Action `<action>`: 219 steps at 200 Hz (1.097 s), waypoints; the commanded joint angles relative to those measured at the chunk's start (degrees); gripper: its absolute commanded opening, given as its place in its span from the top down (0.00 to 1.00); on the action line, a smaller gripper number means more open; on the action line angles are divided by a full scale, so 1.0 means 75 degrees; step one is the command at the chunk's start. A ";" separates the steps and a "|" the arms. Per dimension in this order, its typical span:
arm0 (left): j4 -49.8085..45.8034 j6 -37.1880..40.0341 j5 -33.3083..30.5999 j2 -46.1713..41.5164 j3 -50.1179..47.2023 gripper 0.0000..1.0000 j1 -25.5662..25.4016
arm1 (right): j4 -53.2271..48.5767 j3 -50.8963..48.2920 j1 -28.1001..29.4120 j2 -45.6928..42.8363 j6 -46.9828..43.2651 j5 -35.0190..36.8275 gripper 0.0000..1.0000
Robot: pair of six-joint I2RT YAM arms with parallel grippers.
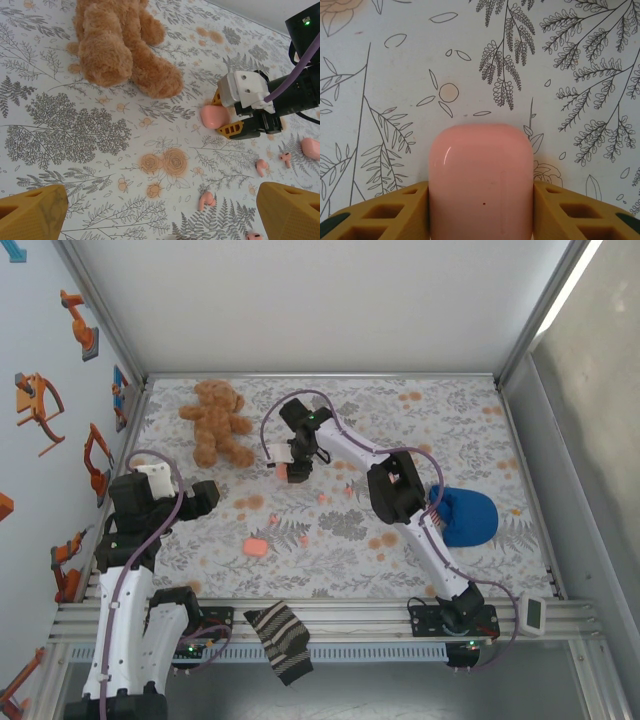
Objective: Insert the wireless bluetooth earbuds into the charging case
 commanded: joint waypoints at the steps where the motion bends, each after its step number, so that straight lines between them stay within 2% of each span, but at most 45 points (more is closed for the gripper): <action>1: -0.0148 0.0007 0.0060 -0.0121 0.0109 0.04 0.0048 | -0.0087 -0.0137 -0.0030 -0.0073 -0.0033 0.0223 0.55; 51: -0.0182 -0.0274 0.0370 -0.0347 0.0168 0.04 0.0055 | 0.0773 -0.1166 -0.0042 -0.1245 0.0292 0.0075 0.59; 105: 0.0231 -0.0969 0.1134 -0.0557 0.0188 0.04 0.0036 | 0.3053 -0.4235 -0.0066 -0.3962 0.0911 0.0053 0.59; 130: 0.0793 -0.1654 0.1877 -0.0538 0.0152 0.03 0.0032 | 0.4088 -0.5765 -0.0066 -0.5498 0.1309 0.0130 0.59; 145: 0.1413 -0.2190 0.2572 -0.0428 0.0090 0.00 0.0019 | 0.4531 -0.6628 -0.0058 -0.6403 0.1548 0.0219 0.59; 157: 0.1935 -0.2676 0.3044 -0.0309 0.0044 0.02 -0.0062 | 0.4815 -0.7237 -0.0036 -0.7194 0.1706 0.0327 0.60; 180: 0.2460 -0.3004 0.3255 -0.0070 0.0174 0.05 -0.0571 | 0.5284 -0.8341 -0.0029 -0.8516 0.2002 0.0544 0.60; 219: 0.3487 -0.3562 0.3117 0.0510 0.0288 0.06 -0.2029 | 0.5208 -0.9470 -0.0008 -1.0364 0.2363 0.1055 0.59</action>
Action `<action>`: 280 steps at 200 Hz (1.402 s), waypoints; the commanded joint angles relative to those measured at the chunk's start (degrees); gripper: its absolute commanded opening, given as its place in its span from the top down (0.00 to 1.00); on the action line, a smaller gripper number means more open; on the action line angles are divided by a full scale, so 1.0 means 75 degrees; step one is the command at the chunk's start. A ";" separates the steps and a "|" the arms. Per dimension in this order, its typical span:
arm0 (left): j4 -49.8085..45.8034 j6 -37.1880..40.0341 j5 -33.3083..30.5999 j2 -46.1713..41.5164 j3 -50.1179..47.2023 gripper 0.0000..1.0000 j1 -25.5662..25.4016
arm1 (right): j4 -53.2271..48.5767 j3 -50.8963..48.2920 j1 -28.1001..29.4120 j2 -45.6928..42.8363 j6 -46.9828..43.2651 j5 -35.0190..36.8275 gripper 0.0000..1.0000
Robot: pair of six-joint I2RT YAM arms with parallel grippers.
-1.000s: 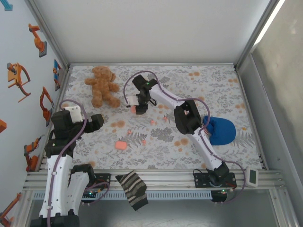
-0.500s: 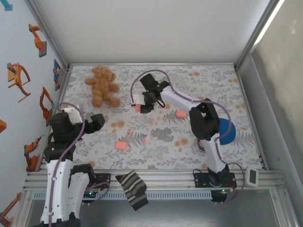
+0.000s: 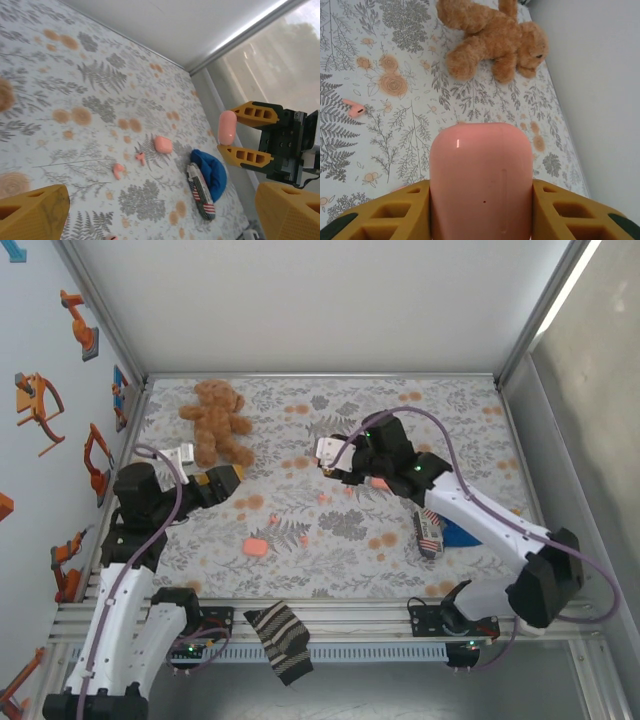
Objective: Insert the wireless bluetooth earbuds into the charging case
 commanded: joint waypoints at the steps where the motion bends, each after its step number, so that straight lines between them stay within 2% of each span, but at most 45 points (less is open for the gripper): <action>1: 0.1109 -0.0697 0.0279 0.0286 0.0263 0.06 -0.0676 | 0.0275 -0.0515 0.0013 -0.0937 0.0467 0.0443 0.59; 56: 0.2145 -0.0794 -0.0415 0.1706 0.0897 0.12 -0.2844 | 0.0094 -0.1434 0.0071 -0.2570 0.0881 0.0636 0.60; 96: 0.2261 -0.0598 -0.0594 0.2958 0.1692 0.14 -0.3895 | -0.0474 -0.1453 0.0088 -0.2831 0.0922 0.0923 0.60; 136: 0.2703 -0.0478 -0.0761 0.3818 0.2198 0.16 -0.4732 | -0.0412 -0.1582 0.0142 -0.2971 0.1016 0.0865 0.60; 207: 0.2920 -0.0303 -0.0709 0.4692 0.2684 0.20 -0.5288 | -0.0367 -0.1421 0.0260 -0.2855 0.1110 0.0842 0.60; 280: 0.2875 -0.0199 -0.0459 0.5225 0.3006 0.47 -0.5479 | -0.0479 -0.1189 0.0315 -0.2631 0.0993 0.0965 0.60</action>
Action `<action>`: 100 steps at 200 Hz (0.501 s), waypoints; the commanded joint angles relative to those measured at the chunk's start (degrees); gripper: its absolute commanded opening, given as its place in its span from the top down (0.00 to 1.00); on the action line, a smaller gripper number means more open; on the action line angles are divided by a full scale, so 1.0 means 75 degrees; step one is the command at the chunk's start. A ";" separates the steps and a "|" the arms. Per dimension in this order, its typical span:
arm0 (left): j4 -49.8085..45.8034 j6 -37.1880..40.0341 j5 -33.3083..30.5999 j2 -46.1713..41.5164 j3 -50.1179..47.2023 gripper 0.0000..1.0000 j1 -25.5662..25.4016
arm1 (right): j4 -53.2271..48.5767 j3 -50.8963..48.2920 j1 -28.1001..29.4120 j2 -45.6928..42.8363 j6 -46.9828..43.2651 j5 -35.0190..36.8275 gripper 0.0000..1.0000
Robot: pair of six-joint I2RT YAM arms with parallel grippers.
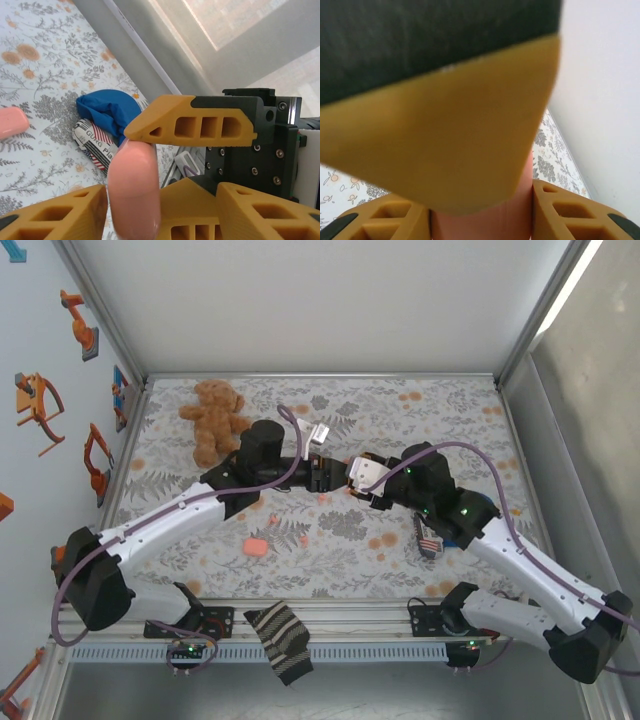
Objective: Insert the wireless bluetooth earbuds into the charging case
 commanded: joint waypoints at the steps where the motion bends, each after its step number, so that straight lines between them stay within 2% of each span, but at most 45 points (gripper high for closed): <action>1: 0.0137 0.0146 0.0190 0.0076 0.0243 0.47 -0.0059 | -0.0015 0.0300 0.0071 0.0029 0.0051 0.0187 0.60; 69: -0.0140 0.0309 0.0141 0.0062 0.0238 0.56 -0.0059 | 0.0105 0.0281 0.0072 -0.0020 0.0169 0.0283 0.60; 100: -0.0106 0.0333 0.0159 0.0108 0.0249 0.64 -0.0070 | 0.0129 0.0325 0.0075 -0.0012 0.0186 0.0272 0.60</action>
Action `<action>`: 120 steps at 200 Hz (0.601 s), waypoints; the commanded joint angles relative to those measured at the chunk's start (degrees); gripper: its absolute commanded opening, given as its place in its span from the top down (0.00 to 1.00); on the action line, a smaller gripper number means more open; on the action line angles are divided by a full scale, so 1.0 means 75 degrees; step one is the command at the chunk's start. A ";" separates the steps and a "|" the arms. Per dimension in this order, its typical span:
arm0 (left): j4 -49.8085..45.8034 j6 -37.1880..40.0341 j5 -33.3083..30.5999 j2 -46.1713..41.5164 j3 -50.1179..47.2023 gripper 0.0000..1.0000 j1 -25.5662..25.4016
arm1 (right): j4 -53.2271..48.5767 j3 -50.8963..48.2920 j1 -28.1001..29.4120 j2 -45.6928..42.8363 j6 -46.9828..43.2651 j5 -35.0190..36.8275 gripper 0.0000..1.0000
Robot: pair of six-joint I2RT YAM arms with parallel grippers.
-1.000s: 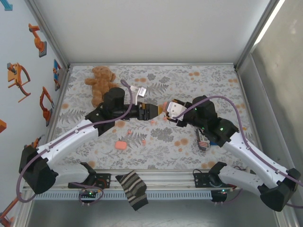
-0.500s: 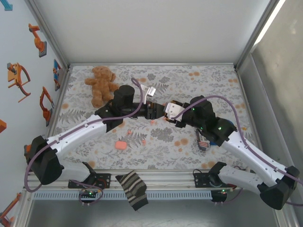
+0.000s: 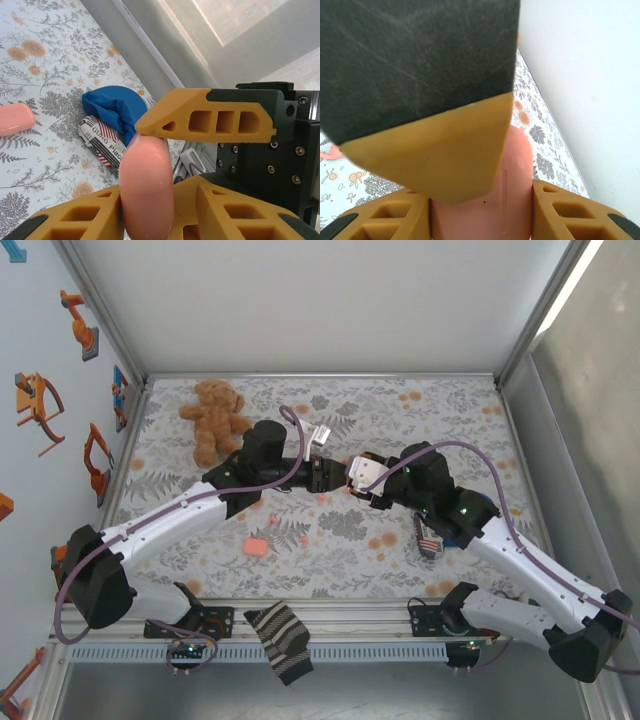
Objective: Insert the wireless bluetooth earbuds into the charging case
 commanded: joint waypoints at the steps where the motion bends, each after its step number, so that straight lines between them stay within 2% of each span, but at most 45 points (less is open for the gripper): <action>1: 0.0039 0.0189 0.0233 0.0037 0.0249 0.65 -0.0068 | 0.0178 0.0261 0.0054 -0.0050 0.0166 0.0146 0.60; 57: -0.0105 0.0330 0.0221 -0.0030 0.0277 0.78 -0.0068 | 0.0077 0.0315 0.0063 -0.0052 0.0177 0.0023 0.59; 85: -0.0081 0.0399 0.0152 -0.0112 0.0237 0.82 -0.0068 | -0.0034 0.0392 0.0062 -0.0014 0.0278 0.0012 0.58; 101: -0.0004 0.0463 0.0084 -0.0193 0.0163 0.83 -0.0068 | -0.0078 0.0444 0.0064 -0.0025 0.0368 -0.0039 0.54; 120: 0.0137 0.0573 -0.0039 -0.0340 0.0004 0.84 -0.0062 | -0.0034 0.0453 0.0057 -0.0119 0.0484 -0.0157 0.44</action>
